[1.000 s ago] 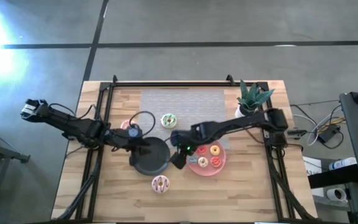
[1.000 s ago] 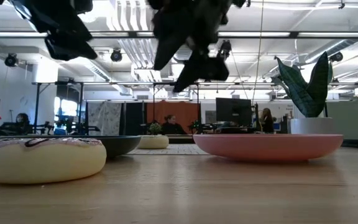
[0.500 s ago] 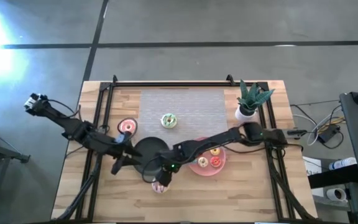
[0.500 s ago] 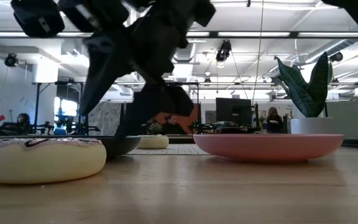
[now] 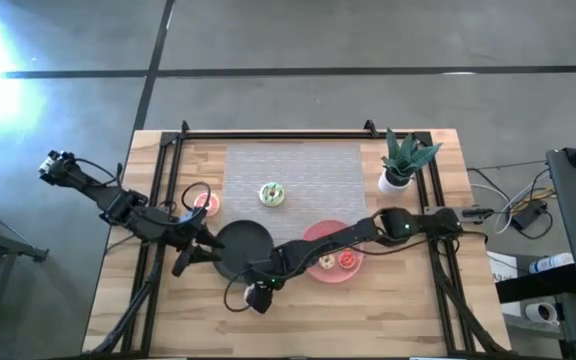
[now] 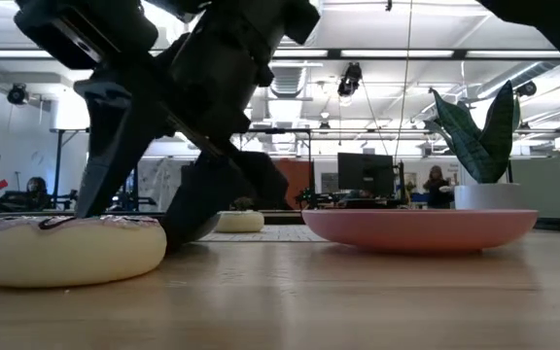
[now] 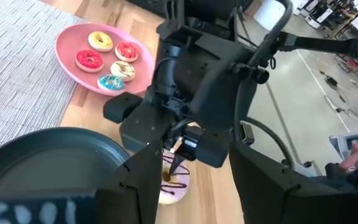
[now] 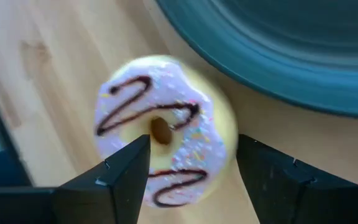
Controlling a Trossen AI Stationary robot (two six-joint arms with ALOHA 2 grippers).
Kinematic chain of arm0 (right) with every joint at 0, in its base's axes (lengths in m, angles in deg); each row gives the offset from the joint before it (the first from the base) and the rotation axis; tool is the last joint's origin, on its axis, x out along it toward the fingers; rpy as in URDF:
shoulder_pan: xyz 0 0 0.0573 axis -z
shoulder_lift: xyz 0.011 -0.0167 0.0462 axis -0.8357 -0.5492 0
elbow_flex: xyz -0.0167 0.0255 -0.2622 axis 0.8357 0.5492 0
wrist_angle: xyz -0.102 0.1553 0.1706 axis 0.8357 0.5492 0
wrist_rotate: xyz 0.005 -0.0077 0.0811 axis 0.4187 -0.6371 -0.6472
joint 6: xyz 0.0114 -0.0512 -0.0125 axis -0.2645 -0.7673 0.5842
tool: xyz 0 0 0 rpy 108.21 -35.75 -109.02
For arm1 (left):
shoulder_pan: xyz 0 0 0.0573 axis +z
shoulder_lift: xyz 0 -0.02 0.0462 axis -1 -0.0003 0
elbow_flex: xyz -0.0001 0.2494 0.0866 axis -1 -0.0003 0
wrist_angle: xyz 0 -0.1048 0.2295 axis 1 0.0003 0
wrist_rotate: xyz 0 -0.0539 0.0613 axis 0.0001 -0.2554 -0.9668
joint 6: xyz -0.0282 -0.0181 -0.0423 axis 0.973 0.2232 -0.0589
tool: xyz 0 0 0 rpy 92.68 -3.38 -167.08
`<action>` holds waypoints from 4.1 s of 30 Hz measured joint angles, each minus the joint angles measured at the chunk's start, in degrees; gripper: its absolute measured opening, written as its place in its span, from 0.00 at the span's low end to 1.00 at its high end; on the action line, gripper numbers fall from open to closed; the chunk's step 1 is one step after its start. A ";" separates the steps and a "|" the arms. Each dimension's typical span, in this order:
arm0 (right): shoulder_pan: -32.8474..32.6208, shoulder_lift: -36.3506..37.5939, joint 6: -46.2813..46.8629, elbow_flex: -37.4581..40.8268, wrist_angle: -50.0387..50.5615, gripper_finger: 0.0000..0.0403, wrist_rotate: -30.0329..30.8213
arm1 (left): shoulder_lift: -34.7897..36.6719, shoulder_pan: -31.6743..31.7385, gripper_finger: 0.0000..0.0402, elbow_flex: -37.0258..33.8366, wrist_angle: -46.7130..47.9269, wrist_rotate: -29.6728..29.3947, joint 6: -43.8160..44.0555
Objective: Pick & Place donuts
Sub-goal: Put the big violet donut on the black plate, then put the big light green donut on the black plate
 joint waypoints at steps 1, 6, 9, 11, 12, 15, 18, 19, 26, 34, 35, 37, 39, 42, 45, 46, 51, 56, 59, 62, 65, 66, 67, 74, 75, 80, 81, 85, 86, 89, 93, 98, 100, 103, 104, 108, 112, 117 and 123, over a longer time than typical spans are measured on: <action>-0.25 -0.01 0.03 0.19 0.48 0.55 1.05 | 0.00 0.00 0.40 0.00 0.04 0.01 -0.02; -0.55 0.00 0.01 0.23 2.69 0.43 1.85 | -0.20 0.02 0.40 0.00 0.48 0.01 -0.46; -0.52 0.00 -0.30 0.27 2.96 0.29 1.84 | -0.20 0.02 0.40 0.00 0.46 0.00 -0.44; -0.52 0.05 -2.26 0.29 2.95 0.19 1.03 | -0.22 0.02 0.40 0.00 0.46 0.00 -0.30; -0.52 0.31 -3.92 0.29 3.21 0.15 0.20 | -0.22 0.02 0.40 0.00 0.46 0.01 -0.08; -0.52 2.05 -8.09 0.44 5.32 0.05 -0.80 | -0.22 0.00 0.40 0.00 0.46 0.01 0.25; 0.12 5.74 -9.70 0.45 9.47 0.05 0.71 | -0.20 0.00 0.40 0.00 0.38 0.01 1.00; 0.65 7.20 -10.24 0.43 10.59 0.05 1.67 | -0.20 0.00 0.40 0.00 0.36 0.01 1.17; 7.50 9.38 -11.40 0.70 6.41 0.05 7.40 | 0.04 -0.35 0.40 0.00 -0.22 0.01 1.88; 9.69 5.50 -13.73 1.03 2.78 0.14 6.33 | 3.19 -1.25 0.40 0.59 1.53 -2.43 1.86; 9.64 5.61 -14.09 1.26 2.55 0.17 6.23 | 3.73 -1.21 0.40 0.59 2.29 -3.04 1.92; 9.63 5.62 -14.92 1.56 3.47 0.24 6.01 | 4.73 -1.21 0.40 0.33 3.20 -4.28 1.98; 9.69 5.49 -15.22 1.65 4.05 0.30 6.04 | 5.57 -1.22 0.40 0.00 4.45 -5.40 1.96; 9.65 5.56 -15.18 1.79 3.26 0.40 6.13 | 6.42 -1.22 0.40 0.00 4.83 -6.93 1.51; 9.43 5.60 -15.38 1.98 3.39 0.48 7.42 | 7.00 -1.22 0.40 0.00 5.18 -7.20 1.27; 9.38 5.60 -16.30 1.79 3.76 0.50 8.41 | 7.09 -1.22 0.40 0.00 5.43 -7.18 1.27; 9.40 8.57 -19.57 0.47 5.90 0.56 12.18 | 7.25 -1.22 0.40 0.00 8.03 -7.18 1.73; 11.36 10.33 -19.36 0.43 14.67 0.59 18.16 | 7.25 -1.22 0.40 0.00 8.02 -7.22 1.77; 15.68 10.58 -17.69 0.67 16.56 0.59 20.38 | 7.25 -1.22 0.40 0.00 8.01 -7.83 1.67; 21.52 10.44 -16.21 0.64 15.62 0.58 17.96 | 7.25 -1.16 0.40 0.00 8.00 -8.01 1.49; 26.05 9.29 -16.21 1.15 14.38 0.59 15.94 | 7.25 -1.16 0.40 0.00 8.00 -8.01 1.55; 27.07 8.84 -16.81 1.23 14.27 0.59 14.79 | 7.25 -1.16 0.40 0.00 8.02 -8.01 1.55; 27.77 8.58 -17.64 1.23 13.81 0.59 13.28 | 7.25 -1.17 0.40 0.00 8.02 -8.01 1.55; 28.72 6.03 -20.56 1.45 12.71 0.57 11.91 | 7.25 -1.18 0.40 0.00 8.00 -8.01 1.60; 28.73 5.50 -20.65 1.47 12.54 0.57 11.93 | 7.25 -1.18 0.40 0.00 8.02 -8.05 1.60; 29.20 3.92 -19.28 1.47 11.51 0.54 14.76 | 7.25 -1.18 0.40 0.00 8.04 -9.52 1.65; 29.29 3.78 -19.27 1.50 10.85 0.53 14.97 | 7.25 -1.18 0.40 0.00 7.99 -9.56 1.66; 29.49 3.72 -19.22 1.50 9.91 0.48 14.84 | 7.25 -1.18 0.40 0.00 7.99 -9.66 1.73; 29.53 3.54 -19.22 1.50 9.95 0.45 14.15 | 7.25 -1.18 0.40 0.00 8.02 -9.65 1.91; 30.02 2.26 -19.26 1.56 9.73 0.34 10.60 | 7.24 -1.18 0.40 0.00 8.00 -9.65 1.95; 30.17 1.97 -19.49 1.54 9.51 0.17 7.85 | 7.25 -1.18 0.40 0.00 8.00 -9.63 2.72; 28.90 3.44 -21.98 0.39 8.77 0.04 7.88 | 7.23 -1.22 0.40 0.00 8.00 -9.61 3.62; 27.70 4.25 -23.74 -2.15 7.58 0.05 7.88 | 7.25 -1.22 0.40 0.00 8.00 -9.57 3.64; 25.64 4.94 -25.47 -6.02 6.75 0.05 4.83 | 7.73 -1.22 0.40 0.56 8.65 -9.43 4.20; 24.78 4.98 -25.41 -6.57 6.56 0.05 4.61 | 8.03 -1.22 0.40 1.06 8.97 -9.45 4.28; 20.58 4.42 -22.98 -6.85 3.68 0.05 4.47 | 9.30 -1.22 0.40 3.28 11.38 -9.47 2.74; 17.50 4.63 -18.85 -4.58 -4.22 0.05 4.01 | 10.37 -1.22 0.40 4.88 12.77 -11.86 0.87; 16.44 4.63 -17.08 -1.42 -9.97 0.10 6.50 | 11.08 -1.18 0.40 4.85 13.51 -12.53 0.91; 16.24 4.58 -14.94 3.51 -11.64 0.24 6.95 | 10.55 -1.22 0.40 4.79 14.19 -12.62 1.76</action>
